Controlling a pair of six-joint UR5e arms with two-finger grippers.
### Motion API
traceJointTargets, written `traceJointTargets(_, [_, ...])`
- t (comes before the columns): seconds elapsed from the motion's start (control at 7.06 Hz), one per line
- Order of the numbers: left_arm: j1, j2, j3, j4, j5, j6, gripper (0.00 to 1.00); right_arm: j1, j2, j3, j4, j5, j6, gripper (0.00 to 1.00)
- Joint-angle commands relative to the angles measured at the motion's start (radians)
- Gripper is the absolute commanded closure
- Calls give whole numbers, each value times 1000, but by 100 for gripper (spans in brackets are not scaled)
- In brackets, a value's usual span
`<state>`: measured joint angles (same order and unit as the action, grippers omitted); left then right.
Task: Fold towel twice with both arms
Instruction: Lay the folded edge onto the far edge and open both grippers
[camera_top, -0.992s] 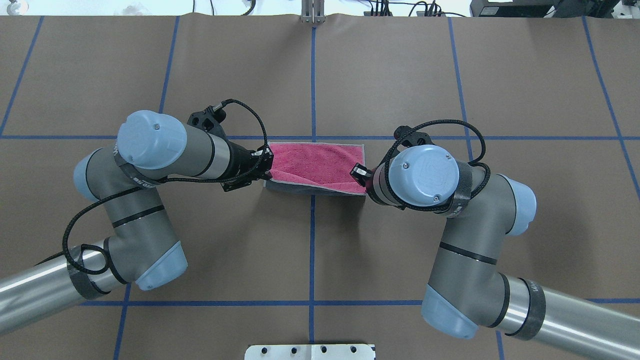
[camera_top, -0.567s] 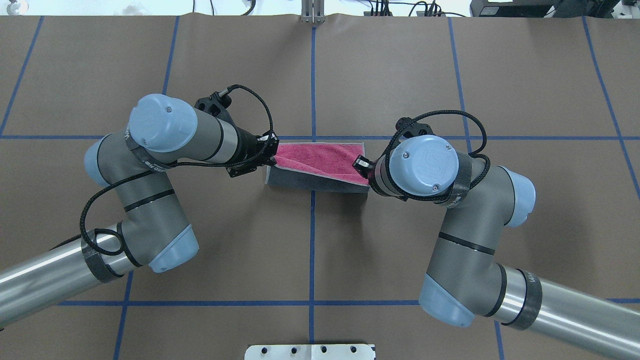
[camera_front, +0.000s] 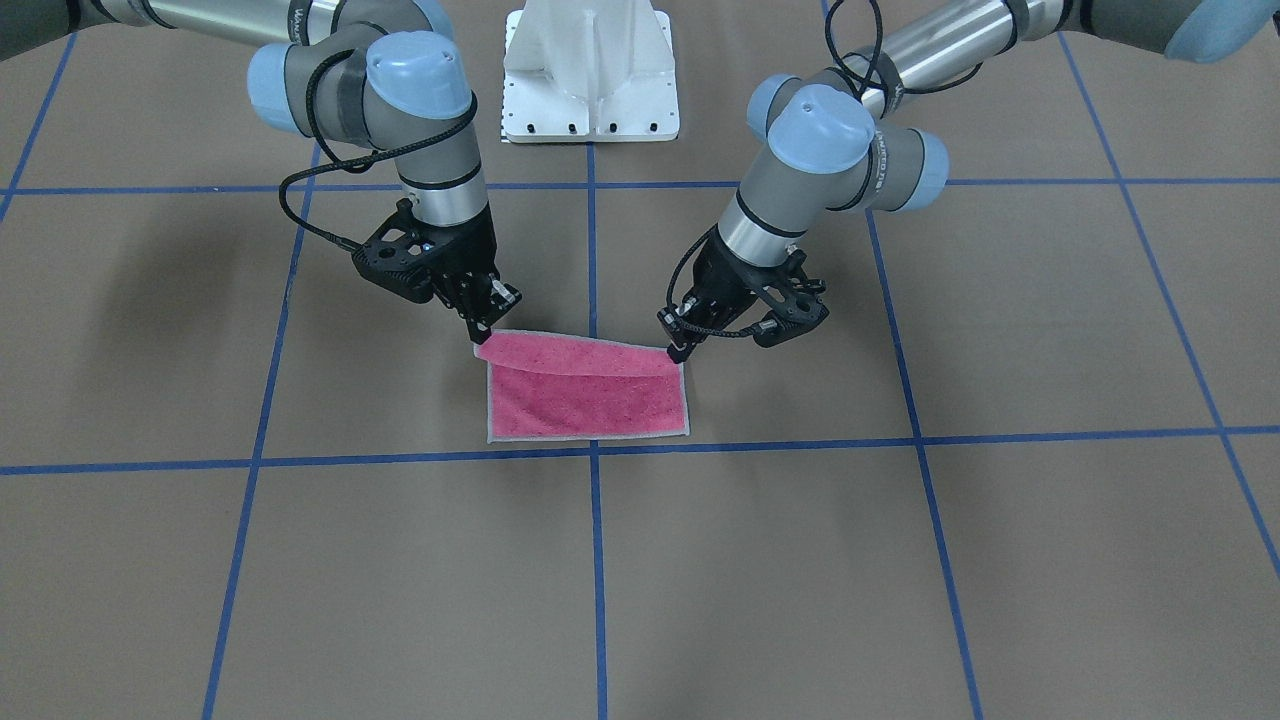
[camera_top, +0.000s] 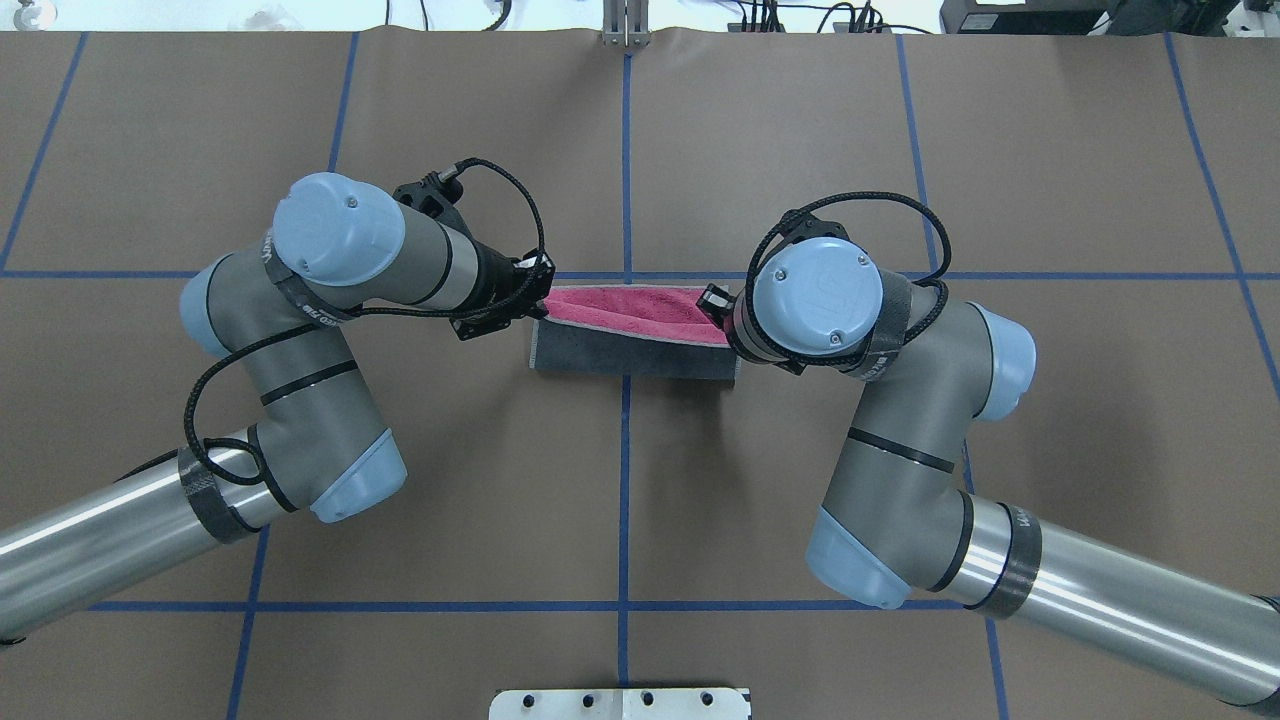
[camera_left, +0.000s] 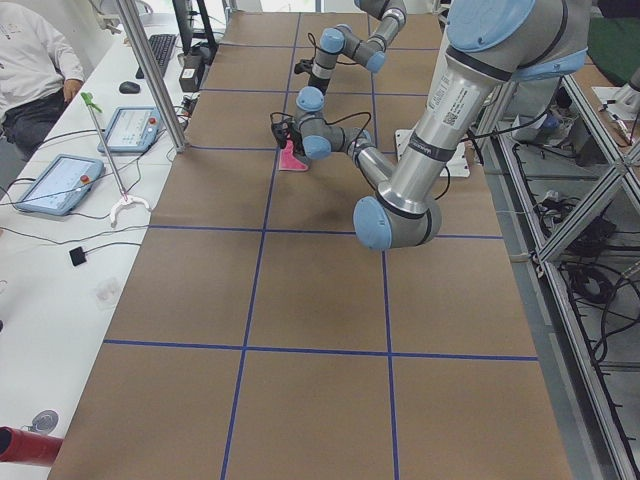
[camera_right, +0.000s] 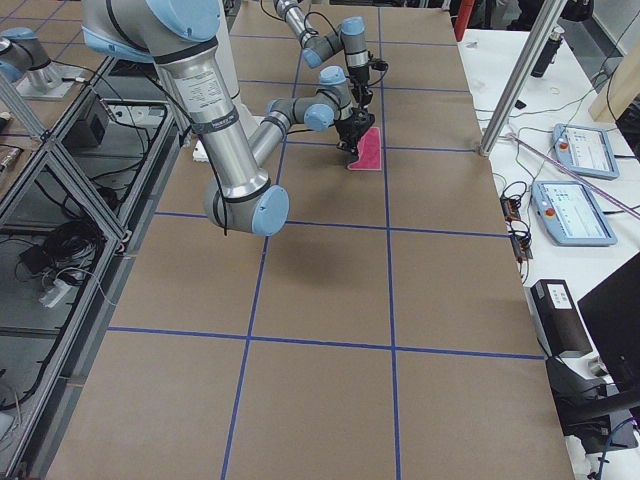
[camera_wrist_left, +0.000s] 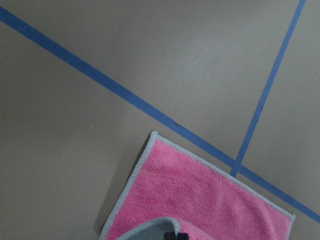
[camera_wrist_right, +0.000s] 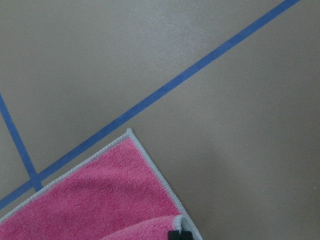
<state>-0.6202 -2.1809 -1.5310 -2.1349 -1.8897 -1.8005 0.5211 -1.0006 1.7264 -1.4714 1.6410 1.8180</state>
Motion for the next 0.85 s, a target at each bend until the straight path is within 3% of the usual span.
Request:
traceJointTargets(0.0, [-1,-22,35,-7,0,1,100,8,8,-28,25,-1,-17,100])
traceJointTargets(0.28, [-3,-23,45,-3,0,32,100,17,45,-86,29,0,-19,100])
traceJointTargets(0.71, [-6,-51,91,-10,0,33,100,28,49,-93,29,0,-23,100])
